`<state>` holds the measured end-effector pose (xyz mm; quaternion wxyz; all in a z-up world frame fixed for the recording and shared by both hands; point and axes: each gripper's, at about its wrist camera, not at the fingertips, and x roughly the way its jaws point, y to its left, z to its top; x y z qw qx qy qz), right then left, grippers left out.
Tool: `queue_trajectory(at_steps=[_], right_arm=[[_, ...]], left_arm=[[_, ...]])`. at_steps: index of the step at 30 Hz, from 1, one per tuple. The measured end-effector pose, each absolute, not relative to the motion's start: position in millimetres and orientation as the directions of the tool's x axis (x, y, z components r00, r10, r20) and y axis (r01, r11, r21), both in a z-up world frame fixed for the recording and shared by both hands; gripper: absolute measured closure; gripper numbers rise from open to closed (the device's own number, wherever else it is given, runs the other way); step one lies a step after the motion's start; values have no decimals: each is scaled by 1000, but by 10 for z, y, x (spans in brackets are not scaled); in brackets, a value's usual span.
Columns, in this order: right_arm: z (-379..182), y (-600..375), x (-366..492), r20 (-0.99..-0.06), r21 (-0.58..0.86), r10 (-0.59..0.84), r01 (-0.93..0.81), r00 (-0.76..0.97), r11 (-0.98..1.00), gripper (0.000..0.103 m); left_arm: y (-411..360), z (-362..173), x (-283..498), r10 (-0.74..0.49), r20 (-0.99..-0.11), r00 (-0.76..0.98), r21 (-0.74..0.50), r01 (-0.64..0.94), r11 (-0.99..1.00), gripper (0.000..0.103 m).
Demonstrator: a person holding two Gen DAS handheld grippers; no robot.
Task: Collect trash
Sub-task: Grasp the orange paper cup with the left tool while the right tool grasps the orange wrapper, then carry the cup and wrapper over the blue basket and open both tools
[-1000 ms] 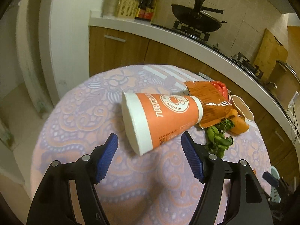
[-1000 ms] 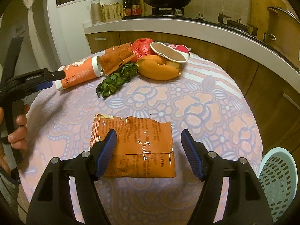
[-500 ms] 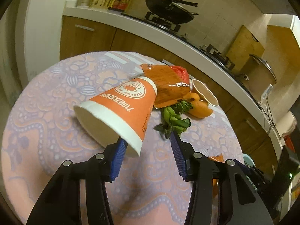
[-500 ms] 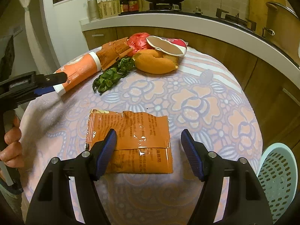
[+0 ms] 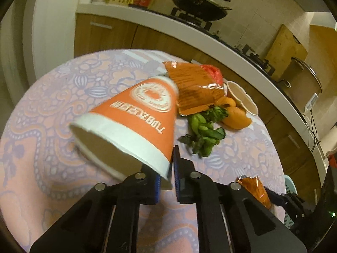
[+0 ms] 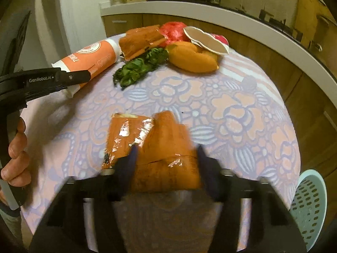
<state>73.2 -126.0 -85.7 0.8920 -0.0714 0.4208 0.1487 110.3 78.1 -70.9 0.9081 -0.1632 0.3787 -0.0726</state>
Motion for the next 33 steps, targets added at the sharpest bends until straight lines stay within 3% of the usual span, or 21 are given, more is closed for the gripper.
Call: queue_trajectory(at_steps=[4,7,19,33], right_arm=[[-826,-1261,669,-754,-11,203,-321,625,947,74],[-764,-1313,609,-731,-1,212,-312,649,950,76],[-372,-1804,487,-641,-5,168,-222,749,975,78],[-209,-3139,73,-608,6,-26,38,793,999,78]], left_arm=[[762,-626,968,-241,-644,726,-339,11,941,101],[760,-573,867,-248,-622,743,-344,26,939,101],[355,-145,587,-331,-523,786,-343,162,925,101],[-1122,-102,537,-530,-538,655,-311,430,848,101]])
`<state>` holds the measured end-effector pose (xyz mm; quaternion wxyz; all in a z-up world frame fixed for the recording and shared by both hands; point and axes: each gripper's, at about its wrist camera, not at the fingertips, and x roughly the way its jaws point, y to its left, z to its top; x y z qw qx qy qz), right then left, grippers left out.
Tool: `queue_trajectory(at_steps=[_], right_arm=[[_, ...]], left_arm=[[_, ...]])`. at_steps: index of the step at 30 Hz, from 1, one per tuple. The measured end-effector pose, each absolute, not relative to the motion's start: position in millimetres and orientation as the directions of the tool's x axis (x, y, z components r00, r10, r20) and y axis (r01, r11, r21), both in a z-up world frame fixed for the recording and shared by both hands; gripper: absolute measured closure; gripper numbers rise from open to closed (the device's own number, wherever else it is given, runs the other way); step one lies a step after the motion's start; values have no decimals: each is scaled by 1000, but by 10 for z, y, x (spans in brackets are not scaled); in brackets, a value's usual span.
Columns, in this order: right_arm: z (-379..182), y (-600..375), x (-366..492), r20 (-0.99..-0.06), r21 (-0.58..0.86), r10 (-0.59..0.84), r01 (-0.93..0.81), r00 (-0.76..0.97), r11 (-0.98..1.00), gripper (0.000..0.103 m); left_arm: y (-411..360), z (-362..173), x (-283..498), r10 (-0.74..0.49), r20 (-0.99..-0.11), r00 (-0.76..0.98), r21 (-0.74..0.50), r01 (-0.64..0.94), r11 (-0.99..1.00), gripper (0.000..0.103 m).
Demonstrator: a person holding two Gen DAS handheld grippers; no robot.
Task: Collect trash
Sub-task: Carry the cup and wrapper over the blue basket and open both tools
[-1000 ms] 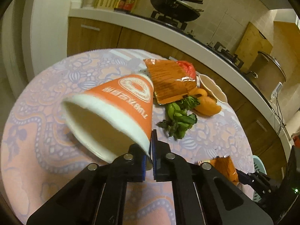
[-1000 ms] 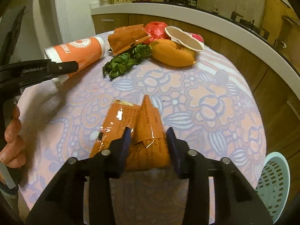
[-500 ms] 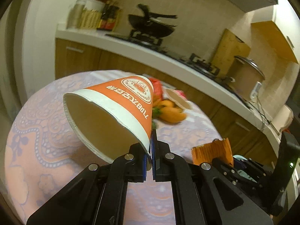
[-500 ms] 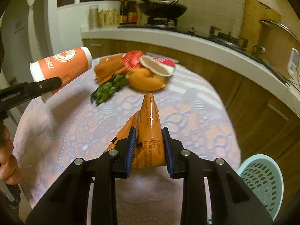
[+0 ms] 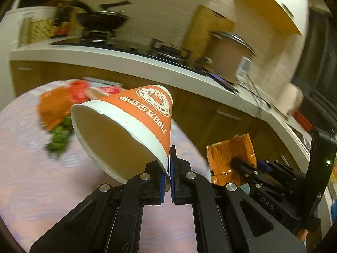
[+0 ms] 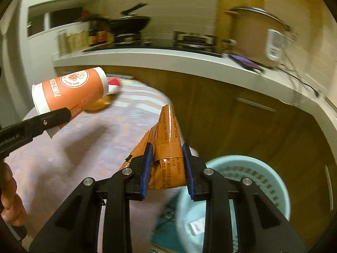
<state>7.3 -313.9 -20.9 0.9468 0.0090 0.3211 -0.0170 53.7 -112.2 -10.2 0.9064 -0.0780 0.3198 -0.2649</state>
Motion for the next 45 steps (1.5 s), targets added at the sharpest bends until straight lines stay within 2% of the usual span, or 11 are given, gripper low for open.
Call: queue_trajectory(at_steps=[12,26,27,29,30,31,45], right_arm=[[-426,-4203,-390,-642,6,-200,266,740,964,78],[-827,-4656,-535,-715,48,-205,340,668,939,76],[-846,-4677,-532,-721,53,-201,342,663,938,76],[-877,-4715,-531,-730,61,-199,353,654,934,68],[-894,-4740,-541,-734,67,-199,361,650,930,61],[-903,-4756,-552,-734,72,-199,366,649,928,51],[-797,-4612,-491,-719,64,-197,345,666,936,50]], left_arm=[[-2443,-297,423,-632,-605,484,-282,612,739,101],[-3171,-735,324,-631,-696,342,-290,670,684,101],[-3191,-756,332,-626,-704,334,-291,669,684,100],[-3227,-807,346,-618,-719,319,-292,667,685,86],[-3222,-827,344,-611,-727,314,-290,667,687,70],[-3221,-849,344,-602,-736,311,-283,666,690,61],[-2780,-776,401,-602,-716,353,-310,612,727,61]])
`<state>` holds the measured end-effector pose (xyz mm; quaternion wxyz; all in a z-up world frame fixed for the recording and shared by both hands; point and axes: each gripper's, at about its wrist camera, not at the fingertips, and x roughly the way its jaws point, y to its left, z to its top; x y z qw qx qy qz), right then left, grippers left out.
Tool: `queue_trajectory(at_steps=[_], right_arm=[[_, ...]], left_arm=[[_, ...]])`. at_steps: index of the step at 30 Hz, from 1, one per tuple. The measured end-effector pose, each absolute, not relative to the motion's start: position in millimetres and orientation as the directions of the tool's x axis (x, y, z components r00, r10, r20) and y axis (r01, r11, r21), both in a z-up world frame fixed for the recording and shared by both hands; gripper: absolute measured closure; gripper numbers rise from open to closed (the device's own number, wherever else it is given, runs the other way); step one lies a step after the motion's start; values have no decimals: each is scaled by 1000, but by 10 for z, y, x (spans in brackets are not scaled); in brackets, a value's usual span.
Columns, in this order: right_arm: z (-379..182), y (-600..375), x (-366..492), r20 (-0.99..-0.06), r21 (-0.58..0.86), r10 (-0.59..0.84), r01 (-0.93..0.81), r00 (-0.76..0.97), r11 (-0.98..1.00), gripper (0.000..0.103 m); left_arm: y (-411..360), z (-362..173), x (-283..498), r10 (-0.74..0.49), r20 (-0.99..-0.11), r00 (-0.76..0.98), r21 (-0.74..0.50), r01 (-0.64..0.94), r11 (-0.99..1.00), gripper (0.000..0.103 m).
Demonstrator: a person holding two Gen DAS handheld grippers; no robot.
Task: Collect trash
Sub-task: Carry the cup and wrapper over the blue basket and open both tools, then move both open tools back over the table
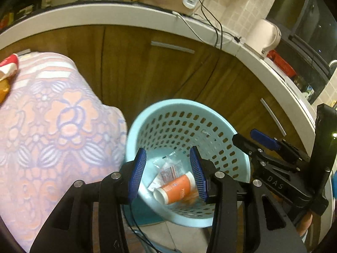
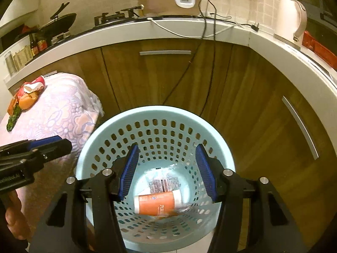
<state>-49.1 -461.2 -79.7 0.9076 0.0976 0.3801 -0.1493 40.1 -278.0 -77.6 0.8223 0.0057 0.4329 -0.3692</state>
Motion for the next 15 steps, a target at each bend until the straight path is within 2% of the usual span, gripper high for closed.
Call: queue_trajectory(at_steps=[7,15], right_arm=[[-531,-4248,-363,-660,71,-141,248,738,966,50],[-164,-3619,-49,-598,55,-53,108,800,993,50]], left_arm=[[-2295,-500,459,-608,-661,440,-336,551,764,61],[-1354,-83,562,-538,-579,612,-336,422,842,61]])
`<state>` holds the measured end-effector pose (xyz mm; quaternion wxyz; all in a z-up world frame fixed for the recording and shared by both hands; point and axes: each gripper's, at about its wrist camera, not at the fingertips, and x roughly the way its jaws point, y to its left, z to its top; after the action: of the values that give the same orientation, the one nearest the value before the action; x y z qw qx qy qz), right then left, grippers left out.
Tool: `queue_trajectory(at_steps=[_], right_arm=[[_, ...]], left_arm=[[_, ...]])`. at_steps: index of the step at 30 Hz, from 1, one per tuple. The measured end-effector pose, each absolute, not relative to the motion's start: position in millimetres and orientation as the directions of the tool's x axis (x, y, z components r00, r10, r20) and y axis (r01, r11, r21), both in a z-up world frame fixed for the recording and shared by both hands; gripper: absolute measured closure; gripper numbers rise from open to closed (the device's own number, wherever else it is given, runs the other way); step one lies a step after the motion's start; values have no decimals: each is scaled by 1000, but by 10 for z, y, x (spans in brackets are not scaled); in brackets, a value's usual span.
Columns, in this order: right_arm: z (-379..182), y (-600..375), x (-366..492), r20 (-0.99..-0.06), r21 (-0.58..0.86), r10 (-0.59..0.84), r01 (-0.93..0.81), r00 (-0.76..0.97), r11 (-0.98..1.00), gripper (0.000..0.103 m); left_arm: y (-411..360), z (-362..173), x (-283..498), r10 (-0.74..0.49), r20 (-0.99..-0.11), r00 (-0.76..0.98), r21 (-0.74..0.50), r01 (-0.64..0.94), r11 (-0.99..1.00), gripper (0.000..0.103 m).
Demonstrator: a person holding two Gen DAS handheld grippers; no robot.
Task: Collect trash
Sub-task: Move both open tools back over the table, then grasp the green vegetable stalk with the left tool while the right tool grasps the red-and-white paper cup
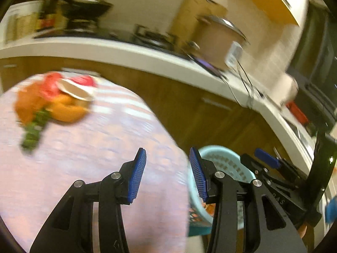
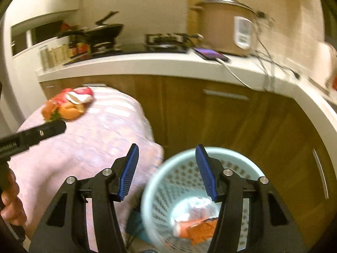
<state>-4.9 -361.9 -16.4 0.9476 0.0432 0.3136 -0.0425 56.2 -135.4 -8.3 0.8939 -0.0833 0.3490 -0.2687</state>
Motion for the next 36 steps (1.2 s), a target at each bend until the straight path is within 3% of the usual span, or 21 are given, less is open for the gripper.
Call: queue_trajectory(at_steps=[5,13,24,36], right_arm=[[68,-3131,223,-562,31,9,10,827,999,50],[246,-2459,854,-536,35,140,-143,832,989,50],[-1,-1935,1773,-614,21,193,-229,765,973,50],[-455,-1783,2373,-700,28,166,-206,695,978,51]], left_arm=[[-633,88,705,-445,-552,706,-339,298,893,61],[177,-42,1039,-291,-617,731,-307,117,944,59],[290,-466,1503,-253,-693,676,-280,71,957,57],[170,-742,1722,-227,-742,631,-245,59,968,55]])
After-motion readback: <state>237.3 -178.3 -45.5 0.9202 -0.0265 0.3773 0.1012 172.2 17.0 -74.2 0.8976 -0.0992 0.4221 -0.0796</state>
